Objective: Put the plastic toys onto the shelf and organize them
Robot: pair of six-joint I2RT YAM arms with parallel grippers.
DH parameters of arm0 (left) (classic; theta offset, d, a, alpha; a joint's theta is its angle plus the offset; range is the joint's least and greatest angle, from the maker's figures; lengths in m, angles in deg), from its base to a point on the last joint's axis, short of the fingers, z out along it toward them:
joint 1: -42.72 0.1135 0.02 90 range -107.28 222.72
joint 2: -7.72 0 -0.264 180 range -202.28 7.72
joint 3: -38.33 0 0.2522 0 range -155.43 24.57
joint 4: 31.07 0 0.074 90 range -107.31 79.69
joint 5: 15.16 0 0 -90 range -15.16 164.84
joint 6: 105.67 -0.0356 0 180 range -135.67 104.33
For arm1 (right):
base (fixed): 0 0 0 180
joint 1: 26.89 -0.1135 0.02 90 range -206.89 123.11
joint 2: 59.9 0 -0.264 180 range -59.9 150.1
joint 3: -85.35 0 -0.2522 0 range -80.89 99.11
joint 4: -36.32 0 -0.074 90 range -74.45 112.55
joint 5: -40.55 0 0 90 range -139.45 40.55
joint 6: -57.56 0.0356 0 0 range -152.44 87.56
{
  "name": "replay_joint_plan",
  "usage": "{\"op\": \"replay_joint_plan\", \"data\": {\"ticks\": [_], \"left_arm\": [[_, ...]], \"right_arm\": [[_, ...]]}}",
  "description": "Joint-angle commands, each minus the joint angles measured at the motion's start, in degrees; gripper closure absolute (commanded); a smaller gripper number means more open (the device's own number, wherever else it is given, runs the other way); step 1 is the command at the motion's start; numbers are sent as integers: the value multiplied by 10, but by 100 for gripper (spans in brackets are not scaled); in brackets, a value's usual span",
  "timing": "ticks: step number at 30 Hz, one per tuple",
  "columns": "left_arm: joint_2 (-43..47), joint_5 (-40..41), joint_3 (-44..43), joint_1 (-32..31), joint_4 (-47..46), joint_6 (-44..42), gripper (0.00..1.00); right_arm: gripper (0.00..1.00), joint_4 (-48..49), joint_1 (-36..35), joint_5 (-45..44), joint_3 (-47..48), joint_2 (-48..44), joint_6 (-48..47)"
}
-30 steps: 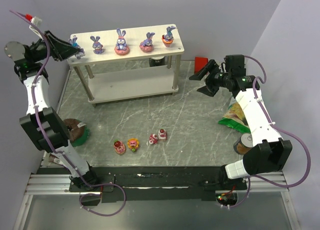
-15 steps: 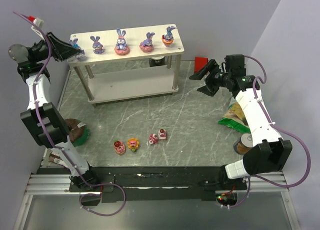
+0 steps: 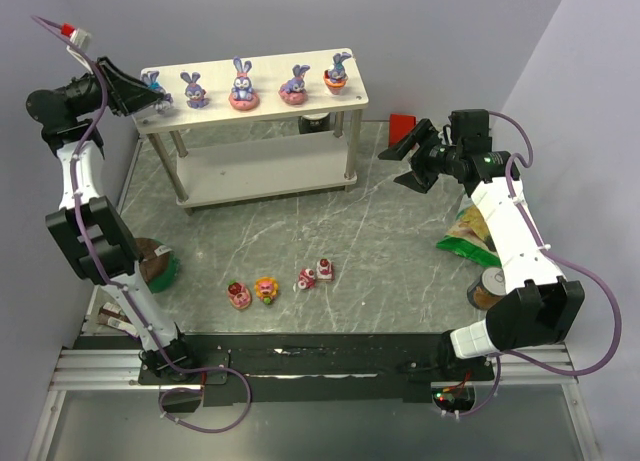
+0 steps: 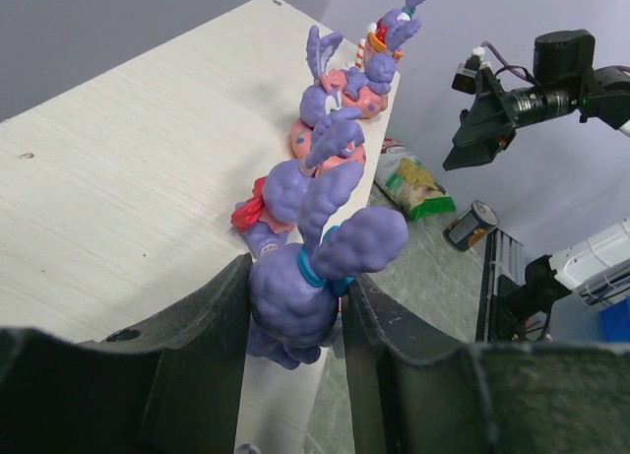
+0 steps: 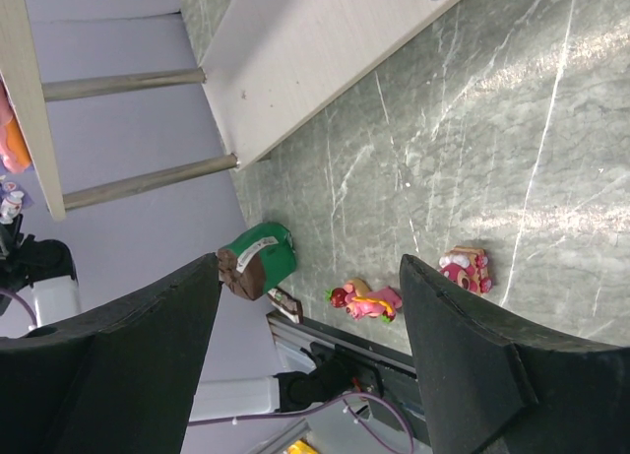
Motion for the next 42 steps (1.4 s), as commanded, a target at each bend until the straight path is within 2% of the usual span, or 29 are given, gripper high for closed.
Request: {"op": "replay_joint_plan", "data": {"ticks": [1, 5, 15, 26, 31, 36, 42], "left_arm": [[-2, -94, -22, -3, -80, 45, 90], [-4, -97, -19, -3, -91, 50, 85], [-21, -98, -21, 7, -105, 63, 83], [-35, -101, -19, 8, -127, 77, 65], [-37, -99, -21, 8, -159, 100, 52], [-39, -96, -26, 9, -158, 100, 47], [-37, -95, -21, 9, -164, 100, 34]], "right_arm": [[20, 15, 0, 3, 5, 4, -8], [20, 15, 0, 4, 8, 6, -8], [20, 15, 0, 4, 5, 5, -8], [20, 16, 1, 1, 4, 5, -4], [20, 17, 0, 1, 2, 3, -4], [20, 18, 0, 0, 3, 4, -2], [20, 27, 0, 4, -8, 1, 3]]}}
